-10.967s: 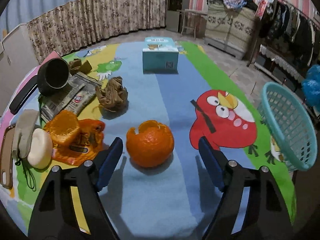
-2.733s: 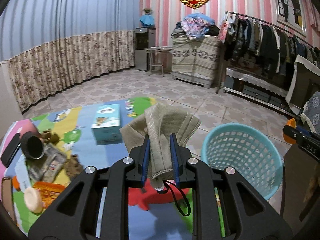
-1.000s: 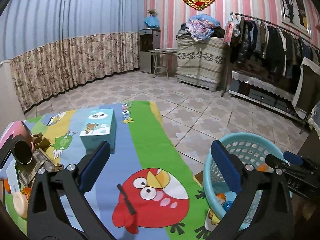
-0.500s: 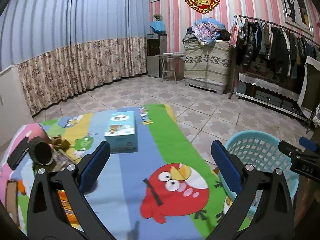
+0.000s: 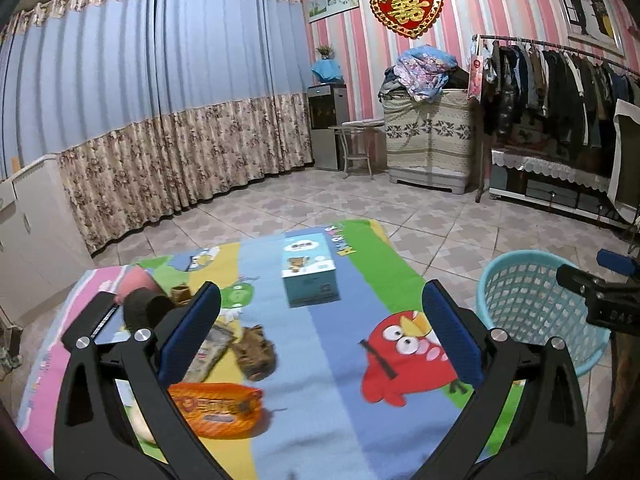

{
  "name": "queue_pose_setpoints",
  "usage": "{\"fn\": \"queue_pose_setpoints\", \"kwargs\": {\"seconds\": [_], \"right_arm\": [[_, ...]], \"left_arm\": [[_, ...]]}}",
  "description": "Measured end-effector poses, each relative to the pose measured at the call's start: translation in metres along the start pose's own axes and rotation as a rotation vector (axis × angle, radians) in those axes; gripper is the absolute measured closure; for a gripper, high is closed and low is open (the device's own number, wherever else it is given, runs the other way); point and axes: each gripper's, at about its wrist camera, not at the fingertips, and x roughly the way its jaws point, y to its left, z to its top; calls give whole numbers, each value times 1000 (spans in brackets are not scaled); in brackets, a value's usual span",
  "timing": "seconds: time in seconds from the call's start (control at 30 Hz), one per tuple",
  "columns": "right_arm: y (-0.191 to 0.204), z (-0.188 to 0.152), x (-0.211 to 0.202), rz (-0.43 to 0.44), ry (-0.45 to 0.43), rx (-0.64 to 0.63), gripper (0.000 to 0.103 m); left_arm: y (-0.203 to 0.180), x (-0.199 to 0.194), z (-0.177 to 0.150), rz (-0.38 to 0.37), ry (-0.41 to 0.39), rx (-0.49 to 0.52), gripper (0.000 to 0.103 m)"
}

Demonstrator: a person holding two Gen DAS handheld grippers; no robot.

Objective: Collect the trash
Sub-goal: 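Move both grippers back over the play mat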

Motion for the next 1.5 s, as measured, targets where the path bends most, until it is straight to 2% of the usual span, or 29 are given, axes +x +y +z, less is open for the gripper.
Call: {"fn": "queue_pose_setpoints", "kwargs": {"seconds": [0.33, 0.67, 0.83, 1.07, 1.3, 1.43, 1.5], "right_arm": [[35, -1, -11, 36, -17, -7, 5], [92, -8, -8, 73, 1, -101, 5], [112, -13, -4, 106, 18, -110, 5], [137, -19, 4, 103, 42, -131, 5], [148, -22, 12, 123, 73, -53, 4], [154, -25, 18, 135, 78, -33, 4], [158, -27, 20, 133, 67, -32, 4]], "left_arm": [[59, -22, -14, 90, -13, -44, 6], [122, -33, -43, 172, 19, -111, 6], [151, -37, -57, 228, 26, -116, 6], [191, -41, -77, 285, 49, -142, 6], [221, -48, -94, 308, 71, -164, 6], [238, -50, -105, 272, 109, -190, 5], [247, -51, -110, 279, 115, -203, 5]]}}
